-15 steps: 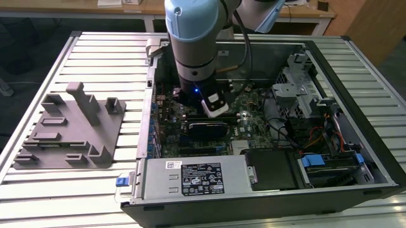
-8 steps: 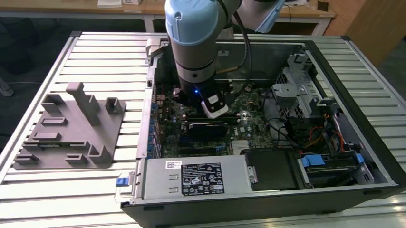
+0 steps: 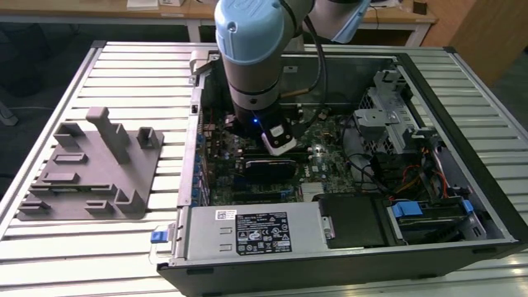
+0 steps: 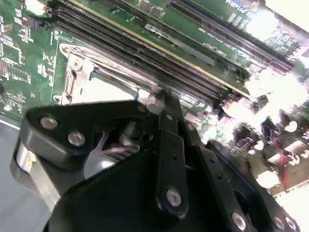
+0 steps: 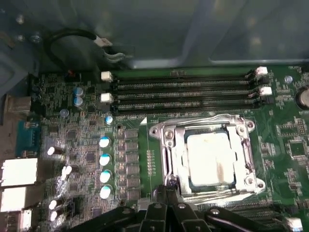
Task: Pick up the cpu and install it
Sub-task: 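Install the second cpu locking lever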
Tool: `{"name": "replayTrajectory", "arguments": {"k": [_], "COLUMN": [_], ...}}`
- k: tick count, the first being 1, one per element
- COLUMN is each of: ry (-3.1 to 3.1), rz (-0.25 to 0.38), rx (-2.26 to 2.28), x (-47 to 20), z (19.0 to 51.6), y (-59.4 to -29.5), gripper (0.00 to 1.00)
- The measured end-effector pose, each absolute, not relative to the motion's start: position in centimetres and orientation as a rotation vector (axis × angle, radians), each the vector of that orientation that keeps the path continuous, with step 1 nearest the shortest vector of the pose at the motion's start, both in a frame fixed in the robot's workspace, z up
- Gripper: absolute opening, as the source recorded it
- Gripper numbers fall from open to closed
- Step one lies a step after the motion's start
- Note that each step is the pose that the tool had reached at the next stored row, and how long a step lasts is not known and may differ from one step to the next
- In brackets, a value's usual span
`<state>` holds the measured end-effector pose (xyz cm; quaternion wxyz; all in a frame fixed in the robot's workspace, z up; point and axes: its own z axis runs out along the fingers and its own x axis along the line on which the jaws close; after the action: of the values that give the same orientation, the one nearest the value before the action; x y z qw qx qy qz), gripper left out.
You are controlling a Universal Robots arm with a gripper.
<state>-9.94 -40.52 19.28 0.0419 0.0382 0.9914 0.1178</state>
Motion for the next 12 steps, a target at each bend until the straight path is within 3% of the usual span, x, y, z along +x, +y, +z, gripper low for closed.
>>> {"name": "replayTrajectory", "arguments": {"k": [12], "ry": [3.035], "rz": [0.364], "rx": [0.117], "x": [-10.0], "z": [20.7], "y": [-40.6], "gripper": [0.11]}}
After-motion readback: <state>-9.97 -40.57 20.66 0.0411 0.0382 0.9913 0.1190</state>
